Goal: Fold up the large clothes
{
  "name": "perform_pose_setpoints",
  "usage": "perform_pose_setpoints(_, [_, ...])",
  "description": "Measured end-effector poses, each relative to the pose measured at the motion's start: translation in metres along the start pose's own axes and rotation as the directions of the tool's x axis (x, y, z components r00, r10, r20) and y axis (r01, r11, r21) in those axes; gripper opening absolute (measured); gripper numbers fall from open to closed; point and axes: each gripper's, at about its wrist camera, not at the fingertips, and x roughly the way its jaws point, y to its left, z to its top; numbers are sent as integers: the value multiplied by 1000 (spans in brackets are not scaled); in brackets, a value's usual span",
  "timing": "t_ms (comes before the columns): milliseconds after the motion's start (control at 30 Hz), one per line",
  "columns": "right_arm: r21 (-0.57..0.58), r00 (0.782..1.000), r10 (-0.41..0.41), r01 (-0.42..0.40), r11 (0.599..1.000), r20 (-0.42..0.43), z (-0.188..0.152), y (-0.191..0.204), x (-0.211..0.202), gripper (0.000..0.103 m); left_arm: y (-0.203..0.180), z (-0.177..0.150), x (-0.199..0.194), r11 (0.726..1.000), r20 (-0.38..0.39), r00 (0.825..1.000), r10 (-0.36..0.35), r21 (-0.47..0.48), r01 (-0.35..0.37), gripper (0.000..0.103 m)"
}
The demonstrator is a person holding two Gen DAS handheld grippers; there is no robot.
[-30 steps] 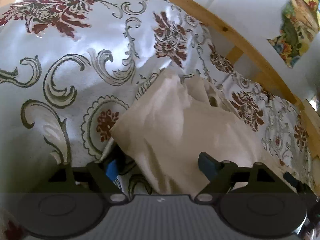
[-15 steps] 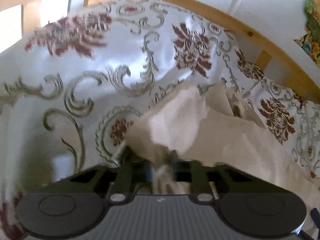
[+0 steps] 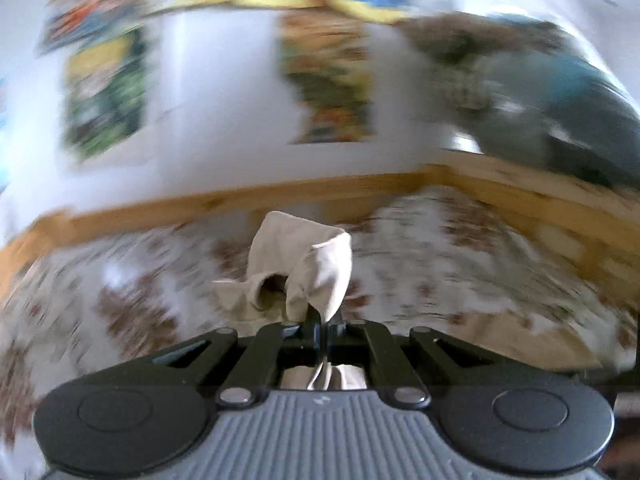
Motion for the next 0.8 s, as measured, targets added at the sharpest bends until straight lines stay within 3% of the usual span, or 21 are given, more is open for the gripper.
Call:
perform_pose_setpoints(67, [47, 999, -6, 4, 999, 34, 8, -13, -26, 17, -21, 4, 2, 995, -6, 997, -80, 61, 80, 2])
perform_pose_setpoints(167, [141, 994, -38, 23, 990, 101, 16, -44, -65, 27, -58, 2, 8, 973, -30, 984, -176, 149, 179, 2])
perform_pose_setpoints(233, [249, 994, -15, -13, 968, 108, 18, -69, -87, 38, -81, -7, 9, 958, -51, 975, -216, 180, 222, 2])
perform_pose_setpoints(300, [417, 992, 94, -119, 901, 80, 11, -103, -98, 47, -103, -14, 19, 949, -77, 970, -230, 201, 241, 2])
perform_pose_setpoints(333, [497, 983, 169, -183, 849, 73, 4, -116, -97, 56, -110, -18, 22, 948, -93, 968, -235, 198, 249, 2])
perform_pose_setpoints(400, [653, 942, 324, -301, 695, 89, -12, -139, -86, 69, -121, -26, 31, 947, -133, 960, -246, 179, 268, 2])
perform_pose_setpoints(467, [709, 904, 413, -362, 605, 110, -18, -144, -71, 72, -129, -36, 34, 941, -149, 956, -252, 194, 278, 2])
perform_pose_setpoints(500, [707, 899, 426, -369, 603, 106, -17, -142, -66, 73, -131, -38, 35, 935, -147, 956, -256, 212, 283, 2])
perform_pose_setpoints(600, [672, 917, 385, -348, 654, 101, -10, -137, -55, 73, -133, -46, 30, 913, -154, 942, -298, 241, 329, 2])
perform_pose_setpoints(733, [685, 922, 353, -359, 634, 157, -6, -142, -53, 73, -135, -60, 14, 831, -203, 886, -418, 309, 463, 1])
perform_pose_setpoints(800, [666, 927, 341, -353, 657, 156, -3, -146, -56, 73, -140, -70, 10, 787, -241, 860, -450, 349, 509, 1])
